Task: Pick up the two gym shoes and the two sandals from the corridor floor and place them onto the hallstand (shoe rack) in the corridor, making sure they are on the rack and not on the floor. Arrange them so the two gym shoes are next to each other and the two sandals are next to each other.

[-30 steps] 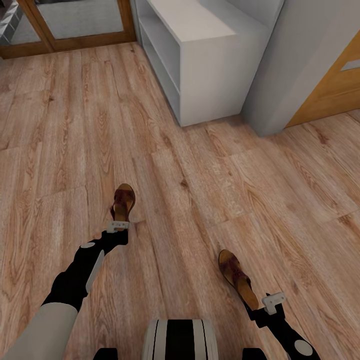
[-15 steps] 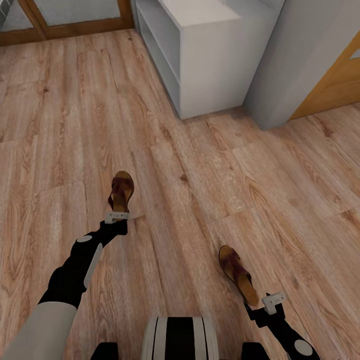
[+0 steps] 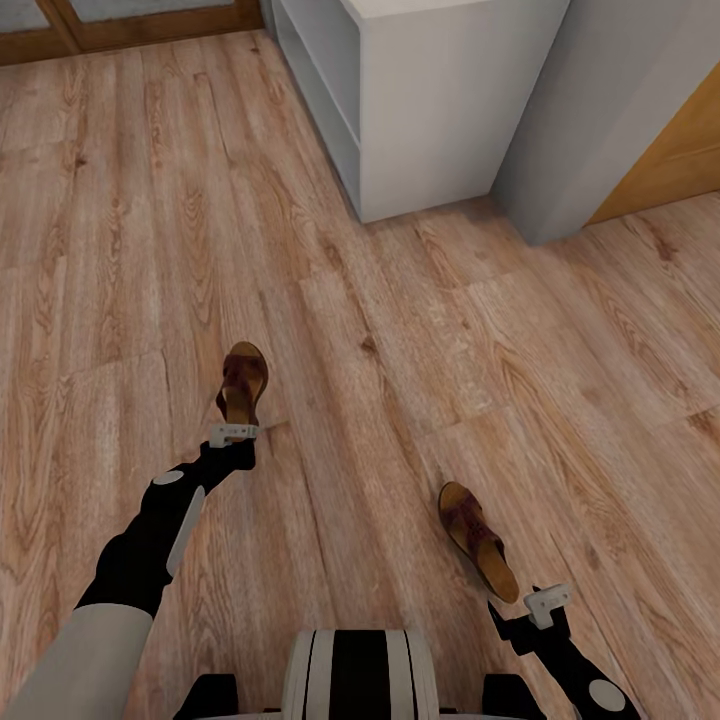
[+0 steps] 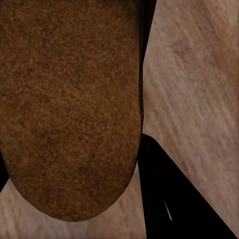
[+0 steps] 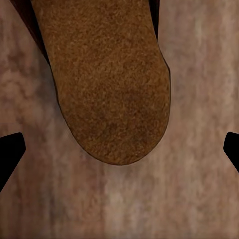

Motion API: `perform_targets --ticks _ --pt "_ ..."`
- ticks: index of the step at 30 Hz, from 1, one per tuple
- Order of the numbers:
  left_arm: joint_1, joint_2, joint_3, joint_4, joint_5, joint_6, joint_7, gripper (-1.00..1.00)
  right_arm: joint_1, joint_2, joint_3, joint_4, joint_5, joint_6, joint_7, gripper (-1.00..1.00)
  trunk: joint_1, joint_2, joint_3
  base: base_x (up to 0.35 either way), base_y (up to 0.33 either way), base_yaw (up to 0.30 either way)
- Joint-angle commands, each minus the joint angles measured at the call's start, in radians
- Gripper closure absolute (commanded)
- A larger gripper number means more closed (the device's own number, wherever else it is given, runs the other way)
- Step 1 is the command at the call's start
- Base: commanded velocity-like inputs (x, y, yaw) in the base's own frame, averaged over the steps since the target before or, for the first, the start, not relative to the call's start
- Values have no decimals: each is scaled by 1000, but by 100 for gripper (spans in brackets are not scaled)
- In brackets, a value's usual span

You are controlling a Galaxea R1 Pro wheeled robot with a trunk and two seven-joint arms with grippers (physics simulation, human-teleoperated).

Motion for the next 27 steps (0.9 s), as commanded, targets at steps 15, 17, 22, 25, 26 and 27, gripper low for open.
perform_targets --ticks 15,17,22,25,26,27 --pt "0 -1 1 1 -2 6 -7 100 -1 1 -5 -1 9 -4 6 -100 3 -2 -28 0 0 0" --pt "0 -1 1 3 -2 6 -7 100 -1 0 -6 -1 9 -4 6 -100 3 -2 -28 0 0 0" --pt "3 -1 1 4 -2 4 -7 100 -1 1 -5 -1 9 -3 6 -100 3 -2 -28 0 0 0" --pt "4 -1 2 4 -2 2 -7 100 -1 1 -5 -2 9 -3 6 -100 3 -2 -28 8 0 0" --pt "5 -1 2 4 -2 2 -7 100 -1 1 -5 -2 9 -3 6 -100 3 -2 -28 72 0 0" --pt "5 -1 2 4 -2 2 -7 100 -1 1 -5 -3 9 -3 6 -100 3 -2 -28 101 0 0"
